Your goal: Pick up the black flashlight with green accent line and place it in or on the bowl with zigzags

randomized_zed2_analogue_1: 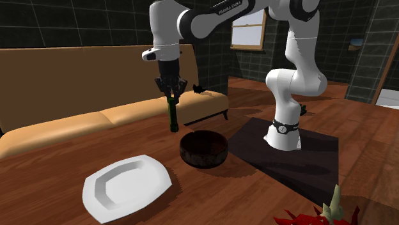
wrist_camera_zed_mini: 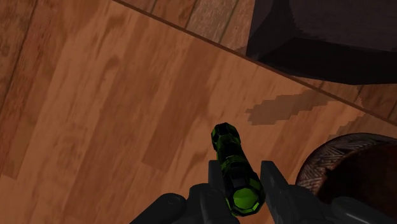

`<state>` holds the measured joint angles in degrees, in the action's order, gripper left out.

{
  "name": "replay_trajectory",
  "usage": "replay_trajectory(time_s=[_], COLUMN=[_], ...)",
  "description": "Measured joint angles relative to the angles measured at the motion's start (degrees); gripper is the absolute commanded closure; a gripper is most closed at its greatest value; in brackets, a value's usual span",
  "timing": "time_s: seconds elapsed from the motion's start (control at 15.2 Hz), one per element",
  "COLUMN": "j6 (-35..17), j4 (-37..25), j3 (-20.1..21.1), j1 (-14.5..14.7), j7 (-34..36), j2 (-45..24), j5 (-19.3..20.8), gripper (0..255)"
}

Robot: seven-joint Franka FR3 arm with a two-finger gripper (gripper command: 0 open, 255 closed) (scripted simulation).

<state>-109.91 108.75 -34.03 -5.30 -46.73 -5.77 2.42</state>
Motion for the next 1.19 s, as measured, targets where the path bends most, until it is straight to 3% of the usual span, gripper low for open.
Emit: replay_trajectory(time_s=[1.19], j6=[13.48], j4=[-12.34], j3=[-0.12], j1=[0.08], j7=[-0.53], j2=[1.39], j5=[0.64], gripper=[255])
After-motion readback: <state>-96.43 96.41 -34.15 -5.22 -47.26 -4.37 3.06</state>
